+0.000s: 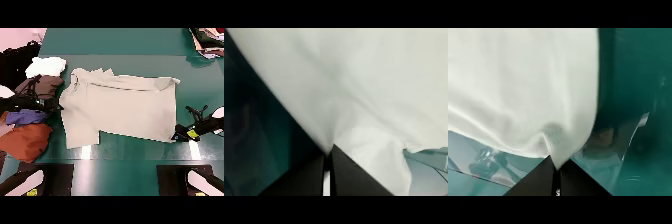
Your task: Fold the shirts.
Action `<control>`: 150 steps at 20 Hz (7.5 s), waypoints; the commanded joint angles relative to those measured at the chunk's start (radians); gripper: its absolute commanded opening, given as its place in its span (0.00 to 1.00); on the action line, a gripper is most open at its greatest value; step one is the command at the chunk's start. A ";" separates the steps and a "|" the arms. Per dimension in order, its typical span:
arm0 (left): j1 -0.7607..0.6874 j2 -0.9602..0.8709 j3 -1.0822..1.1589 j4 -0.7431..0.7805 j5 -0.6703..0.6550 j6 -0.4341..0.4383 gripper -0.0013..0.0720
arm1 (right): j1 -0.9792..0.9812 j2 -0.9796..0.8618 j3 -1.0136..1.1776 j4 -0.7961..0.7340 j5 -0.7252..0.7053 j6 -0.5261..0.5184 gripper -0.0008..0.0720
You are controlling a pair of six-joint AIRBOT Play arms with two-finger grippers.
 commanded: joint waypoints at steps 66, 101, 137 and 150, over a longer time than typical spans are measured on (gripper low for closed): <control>-0.101 -0.355 0.502 0.270 -0.206 -0.172 0.64 | 0.060 -0.381 0.828 -0.108 0.140 0.074 0.54; -0.101 0.239 -0.362 -0.107 0.005 -0.128 0.05 | -0.314 0.109 0.063 -0.075 0.131 -0.048 0.74; -0.101 0.239 -0.233 0.021 -0.132 -0.098 0.05 | -0.058 -0.064 0.043 -0.058 0.009 -0.069 0.49; -0.101 0.416 -0.232 0.089 -0.319 -0.218 0.05 | -0.154 0.287 0.044 -0.243 0.289 -0.070 0.03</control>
